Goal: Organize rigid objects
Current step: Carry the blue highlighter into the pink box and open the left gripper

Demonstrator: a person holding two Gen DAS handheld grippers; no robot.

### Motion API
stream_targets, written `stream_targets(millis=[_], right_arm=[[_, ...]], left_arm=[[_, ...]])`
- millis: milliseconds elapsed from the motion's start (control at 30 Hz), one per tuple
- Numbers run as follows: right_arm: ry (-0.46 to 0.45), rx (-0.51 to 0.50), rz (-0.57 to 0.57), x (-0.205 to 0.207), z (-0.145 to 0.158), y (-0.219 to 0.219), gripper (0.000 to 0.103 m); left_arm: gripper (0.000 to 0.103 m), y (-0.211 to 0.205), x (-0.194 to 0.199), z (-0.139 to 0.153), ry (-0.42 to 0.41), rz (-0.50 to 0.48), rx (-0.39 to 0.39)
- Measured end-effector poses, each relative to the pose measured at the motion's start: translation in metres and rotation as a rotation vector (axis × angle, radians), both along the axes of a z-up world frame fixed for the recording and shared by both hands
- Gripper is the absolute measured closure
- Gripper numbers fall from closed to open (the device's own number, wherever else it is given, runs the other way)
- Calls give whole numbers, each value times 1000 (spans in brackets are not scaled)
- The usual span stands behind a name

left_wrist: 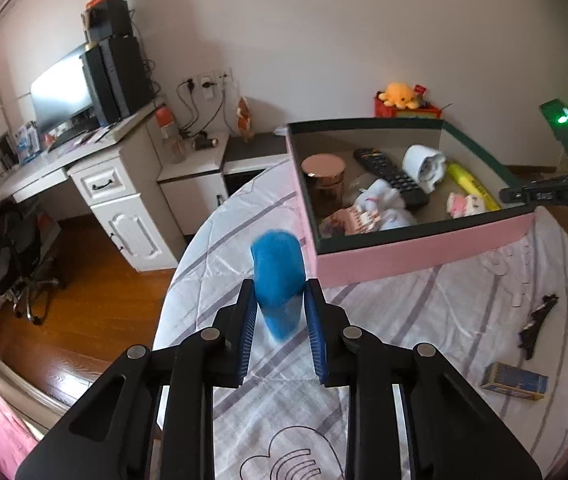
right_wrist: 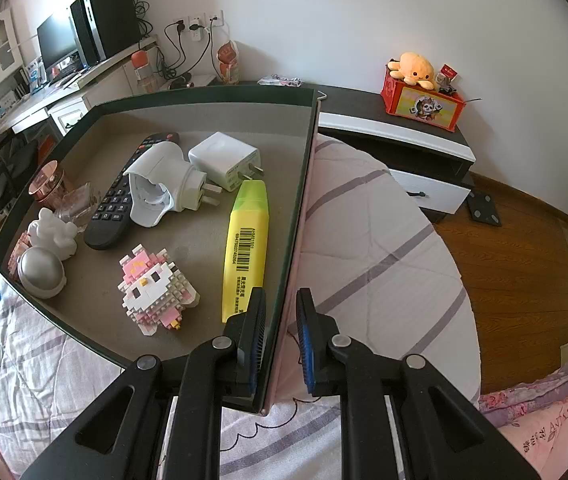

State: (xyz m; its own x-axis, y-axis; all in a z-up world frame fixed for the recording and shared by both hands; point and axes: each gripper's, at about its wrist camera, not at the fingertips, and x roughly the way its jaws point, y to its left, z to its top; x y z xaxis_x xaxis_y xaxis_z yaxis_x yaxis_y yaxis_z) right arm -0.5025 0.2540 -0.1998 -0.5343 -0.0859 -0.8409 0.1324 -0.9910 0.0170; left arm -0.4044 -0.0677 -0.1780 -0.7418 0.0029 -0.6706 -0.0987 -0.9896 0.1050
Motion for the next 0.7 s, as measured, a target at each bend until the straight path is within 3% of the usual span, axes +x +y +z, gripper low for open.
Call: stream_targets(millis=[100, 367, 467, 700], right_arm=[[0, 2, 0, 0, -1, 0, 88], [-4, -7, 3, 1, -1, 1, 88], [-6, -12, 5, 2, -2, 1, 88], [-6, -14, 5, 1, -2, 3, 88]], left_arm=[[86, 2, 2, 10, 16, -8, -5], [86, 20, -5, 15, 8, -67, -25], [86, 21, -3, 12, -3, -102, 20], [86, 28, -9, 20, 7, -108, 7]])
